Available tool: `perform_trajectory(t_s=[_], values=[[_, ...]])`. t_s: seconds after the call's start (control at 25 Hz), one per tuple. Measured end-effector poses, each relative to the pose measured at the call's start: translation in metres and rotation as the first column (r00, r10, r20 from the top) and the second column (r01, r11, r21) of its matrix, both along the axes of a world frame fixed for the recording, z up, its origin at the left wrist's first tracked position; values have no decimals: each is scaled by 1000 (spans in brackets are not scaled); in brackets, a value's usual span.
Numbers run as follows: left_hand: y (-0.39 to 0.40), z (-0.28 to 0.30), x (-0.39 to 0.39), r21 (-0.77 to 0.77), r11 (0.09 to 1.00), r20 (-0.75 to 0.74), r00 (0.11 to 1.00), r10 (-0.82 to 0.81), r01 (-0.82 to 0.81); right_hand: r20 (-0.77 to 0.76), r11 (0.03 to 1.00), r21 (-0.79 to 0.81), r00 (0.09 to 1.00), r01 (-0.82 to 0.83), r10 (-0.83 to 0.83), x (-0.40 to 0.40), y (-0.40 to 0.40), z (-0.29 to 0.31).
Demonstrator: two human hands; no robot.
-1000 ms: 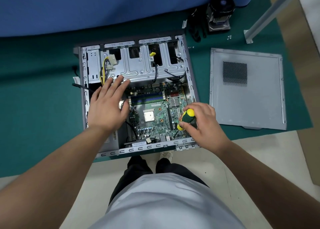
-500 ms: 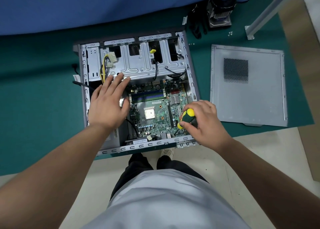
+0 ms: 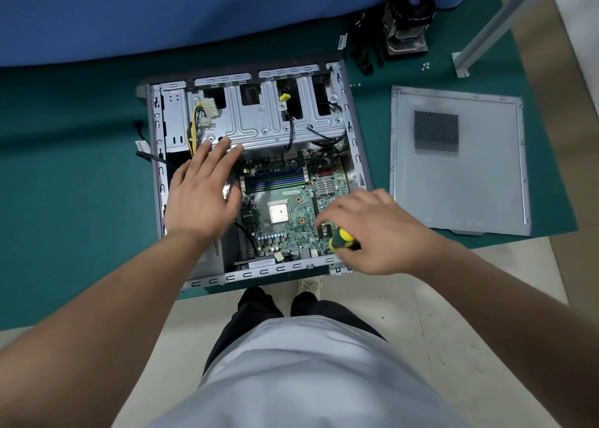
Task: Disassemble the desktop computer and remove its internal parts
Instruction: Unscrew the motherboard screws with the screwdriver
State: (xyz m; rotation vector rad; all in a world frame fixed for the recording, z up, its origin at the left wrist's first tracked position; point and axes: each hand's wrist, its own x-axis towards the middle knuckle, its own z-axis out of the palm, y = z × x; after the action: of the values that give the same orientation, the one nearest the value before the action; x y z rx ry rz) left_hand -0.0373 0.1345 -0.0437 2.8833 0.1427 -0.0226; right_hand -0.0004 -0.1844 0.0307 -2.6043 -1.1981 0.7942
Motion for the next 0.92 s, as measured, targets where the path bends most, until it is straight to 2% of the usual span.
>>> perform_trajectory(t_s=[0.08, 0.12, 0.28, 0.4, 0.56, 0.64, 0.72, 0.84, 0.92], values=[[0, 0, 0, -2, 1000, 0, 1000, -1, 1, 202, 989, -126, 978, 83, -57, 2, 8, 6], [0, 0, 0, -2, 1000, -2, 1000, 0, 0, 234, 986, -138, 970, 92, -58, 4, 9, 7], [0, 1, 1, -6, 1000, -8, 1000, 0, 0, 52, 992, -78, 994, -94, 99, 5, 8, 10], [0, 1, 1, -6, 1000, -5, 1000, 3, -3, 110, 994, -111, 994, 17, -5, 4, 11, 13], [0, 0, 1, -1, 1000, -7, 1000, 5, -5, -85, 995, -68, 994, -78, 72, 3, 13, 12], [0, 0, 0, -6, 1000, -4, 1000, 4, -4, 12, 995, -97, 1000, 27, -26, 1, 14, 10], [0, 0, 1, -11, 1000, 0, 1000, 5, -5, 64, 994, -105, 998, 24, -17, 0, 13, 7], [0, -1, 1, -9, 1000, -1, 1000, 4, -4, -134, 999, -34, 991, -30, 25, 2, 11, 10], [1, -1, 1, -8, 1000, 3, 1000, 1, -1, -58, 995, -62, 995, 76, -80, 1, 12, 8]])
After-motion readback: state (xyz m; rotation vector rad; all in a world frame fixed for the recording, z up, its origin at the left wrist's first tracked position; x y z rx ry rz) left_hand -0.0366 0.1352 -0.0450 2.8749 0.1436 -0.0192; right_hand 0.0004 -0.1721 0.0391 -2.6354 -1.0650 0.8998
